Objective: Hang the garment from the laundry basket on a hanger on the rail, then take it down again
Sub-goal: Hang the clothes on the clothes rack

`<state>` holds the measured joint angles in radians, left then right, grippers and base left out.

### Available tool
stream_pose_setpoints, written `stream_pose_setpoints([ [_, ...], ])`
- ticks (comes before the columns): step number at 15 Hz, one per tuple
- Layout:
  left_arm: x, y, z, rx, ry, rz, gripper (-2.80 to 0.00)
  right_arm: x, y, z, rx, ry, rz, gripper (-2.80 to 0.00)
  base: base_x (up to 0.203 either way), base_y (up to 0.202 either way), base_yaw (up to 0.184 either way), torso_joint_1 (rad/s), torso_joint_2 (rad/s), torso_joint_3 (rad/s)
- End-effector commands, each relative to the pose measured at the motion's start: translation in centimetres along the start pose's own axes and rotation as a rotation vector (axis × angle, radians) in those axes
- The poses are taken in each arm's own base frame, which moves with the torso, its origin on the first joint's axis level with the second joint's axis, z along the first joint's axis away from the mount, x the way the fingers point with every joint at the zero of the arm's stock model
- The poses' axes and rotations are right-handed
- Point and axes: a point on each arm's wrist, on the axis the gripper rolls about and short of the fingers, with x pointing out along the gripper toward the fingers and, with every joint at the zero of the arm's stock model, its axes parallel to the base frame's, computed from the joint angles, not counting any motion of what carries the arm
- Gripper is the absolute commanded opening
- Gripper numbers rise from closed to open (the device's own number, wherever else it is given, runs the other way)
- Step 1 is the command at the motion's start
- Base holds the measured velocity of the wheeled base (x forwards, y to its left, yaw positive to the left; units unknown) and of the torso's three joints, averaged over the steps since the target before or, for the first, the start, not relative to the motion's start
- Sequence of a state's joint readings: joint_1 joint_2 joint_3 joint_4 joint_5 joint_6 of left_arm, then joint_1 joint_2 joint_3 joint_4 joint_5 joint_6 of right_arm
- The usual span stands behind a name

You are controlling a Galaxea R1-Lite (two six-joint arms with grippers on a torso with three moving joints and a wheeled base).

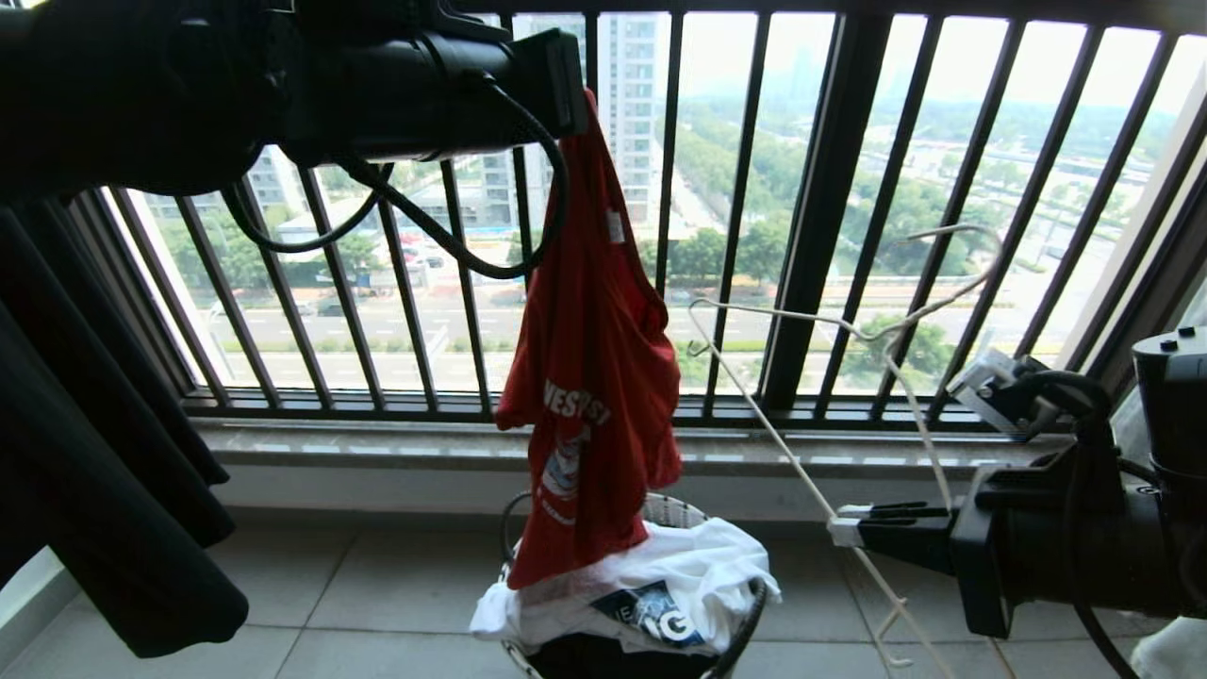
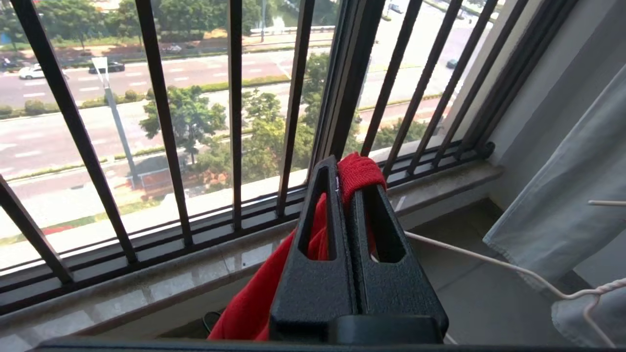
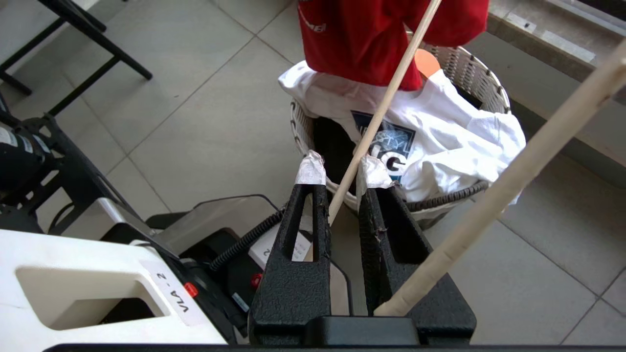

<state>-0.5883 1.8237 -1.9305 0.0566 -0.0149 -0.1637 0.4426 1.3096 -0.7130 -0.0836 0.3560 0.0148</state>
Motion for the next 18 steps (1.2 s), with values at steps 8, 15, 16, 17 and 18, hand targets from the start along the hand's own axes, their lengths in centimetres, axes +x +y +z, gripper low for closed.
stream_pose_setpoints([
  [8, 3.1, 0.5, -3.2, 0.135, 0.092, 0.026, -2.80, -4.2, 1.2, -0.4, -0.018, -0.074, -0.003, -2.80, 0.000, 0.000, 0.000, 0.000, 0.00, 0.000],
  [15, 7.1, 1.6, -9.4, 0.202, 0.295, 0.051, -2.80, -4.7, 1.8, -1.6, 0.001, 0.003, 0.124, -2.80, 0.000, 0.000, 0.000, 0.000, 0.00, 0.000],
  [16, 7.3, 1.7, -9.9, 0.209, 0.320, 0.051, -2.80, -4.0, 1.7, -1.7, 0.001, 0.028, 0.134, -2.80, 0.000, 0.000, 0.000, 0.000, 0.00, 0.000],
  [17, 7.5, 1.7, -10.3, 0.218, 0.331, 0.050, -2.80, -3.2, 1.8, -1.8, -0.013, 0.056, 0.153, -2.80, 0.000, 0.000, 0.000, 0.000, 0.00, 0.000],
  [18, 7.7, 1.8, -10.6, 0.232, 0.338, 0.051, -2.80, -2.9, 2.0, -1.8, -0.029, 0.069, 0.171, -2.80, 0.000, 0.000, 0.000, 0.000, 0.00, 0.000],
])
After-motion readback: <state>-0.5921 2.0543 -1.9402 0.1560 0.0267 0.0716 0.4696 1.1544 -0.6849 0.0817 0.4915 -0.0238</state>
